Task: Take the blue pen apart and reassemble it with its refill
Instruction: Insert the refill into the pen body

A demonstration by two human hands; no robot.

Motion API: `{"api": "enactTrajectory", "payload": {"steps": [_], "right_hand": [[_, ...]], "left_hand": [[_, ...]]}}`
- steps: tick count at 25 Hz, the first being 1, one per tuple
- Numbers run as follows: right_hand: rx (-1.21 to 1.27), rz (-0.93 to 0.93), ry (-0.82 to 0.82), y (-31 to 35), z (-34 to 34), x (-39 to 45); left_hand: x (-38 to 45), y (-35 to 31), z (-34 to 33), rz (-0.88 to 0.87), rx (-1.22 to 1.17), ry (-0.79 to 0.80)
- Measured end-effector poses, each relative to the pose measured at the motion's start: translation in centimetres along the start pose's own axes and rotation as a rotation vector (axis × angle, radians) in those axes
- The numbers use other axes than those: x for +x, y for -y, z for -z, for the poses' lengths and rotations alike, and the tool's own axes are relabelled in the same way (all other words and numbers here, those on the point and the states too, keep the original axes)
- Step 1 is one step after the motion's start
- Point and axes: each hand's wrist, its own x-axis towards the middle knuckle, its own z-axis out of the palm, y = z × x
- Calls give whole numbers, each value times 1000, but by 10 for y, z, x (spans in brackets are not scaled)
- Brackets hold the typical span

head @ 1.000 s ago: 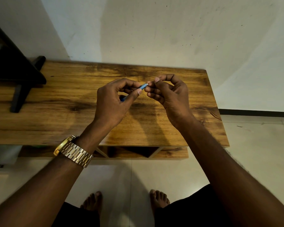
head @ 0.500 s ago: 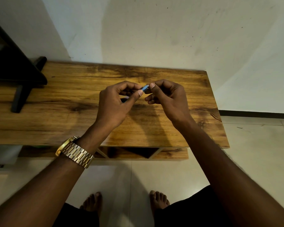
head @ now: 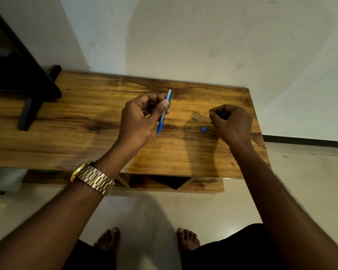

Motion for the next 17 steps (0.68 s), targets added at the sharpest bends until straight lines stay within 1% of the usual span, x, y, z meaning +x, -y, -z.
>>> {"api": "enactTrajectory", "payload": {"steps": [2, 6, 10, 15, 17], "right_hand": [[-106, 29, 1, -3, -2, 3], [-193, 77, 38, -5, -16, 8], [-203, 104, 24, -4, -31, 18], [-304, 170, -2, 0, -43, 21], [-258, 223, -10, 10, -43, 19]], "left_hand": [[1, 2, 2, 13, 21, -20], [-2, 4, 6, 48, 52, -39], [-5, 4, 5, 66, 72, -14], [-5, 5, 10, 71, 95, -16], [-5, 4, 11, 62, 108, -22]]}}
